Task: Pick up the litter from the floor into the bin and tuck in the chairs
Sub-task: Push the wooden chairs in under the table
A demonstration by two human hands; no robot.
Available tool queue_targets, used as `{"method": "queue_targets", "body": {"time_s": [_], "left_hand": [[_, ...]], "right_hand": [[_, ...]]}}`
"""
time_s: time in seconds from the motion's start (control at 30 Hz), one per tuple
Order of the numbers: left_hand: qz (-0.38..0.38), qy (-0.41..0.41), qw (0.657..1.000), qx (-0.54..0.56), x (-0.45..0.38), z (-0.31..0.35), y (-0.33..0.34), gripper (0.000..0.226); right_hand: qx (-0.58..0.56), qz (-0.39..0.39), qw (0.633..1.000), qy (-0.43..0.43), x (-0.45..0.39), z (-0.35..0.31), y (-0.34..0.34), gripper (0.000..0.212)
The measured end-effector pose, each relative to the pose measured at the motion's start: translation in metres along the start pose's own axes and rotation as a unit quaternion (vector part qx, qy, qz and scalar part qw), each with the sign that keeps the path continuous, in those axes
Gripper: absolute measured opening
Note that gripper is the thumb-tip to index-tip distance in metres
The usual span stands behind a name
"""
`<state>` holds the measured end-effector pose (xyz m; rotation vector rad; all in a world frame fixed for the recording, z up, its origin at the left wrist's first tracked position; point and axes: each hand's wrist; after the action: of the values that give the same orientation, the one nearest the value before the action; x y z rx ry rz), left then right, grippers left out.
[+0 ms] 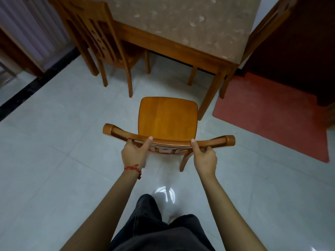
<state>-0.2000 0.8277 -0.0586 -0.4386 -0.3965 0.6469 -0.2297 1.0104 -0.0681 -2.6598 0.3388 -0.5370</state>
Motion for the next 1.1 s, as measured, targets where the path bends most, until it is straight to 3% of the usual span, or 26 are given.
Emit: {"method": "queue_targets", "body": {"time_s": [0.27, 1.1], "left_hand": [[0.020, 0.013, 0.999, 0.034, -0.027, 0.000, 0.004, 0.035], [0.006, 0.050, 0.998, 0.042, -0.208, 0.062, 0.052, 0.038]], "right_hand": [[-0.028, 0.034, 0.999, -0.013, -0.010, -0.007, 0.020, 0.022], [-0.045, 0.074, 0.996, -0.013, -0.148, -0.100, 0.103, 0.026]]}}
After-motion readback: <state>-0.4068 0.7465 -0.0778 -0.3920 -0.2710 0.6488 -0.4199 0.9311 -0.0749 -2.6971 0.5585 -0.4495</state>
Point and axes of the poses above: each hand's wrist, its own x-axis away from the middle knuckle, its own y-axis out of the palm, z = x × y
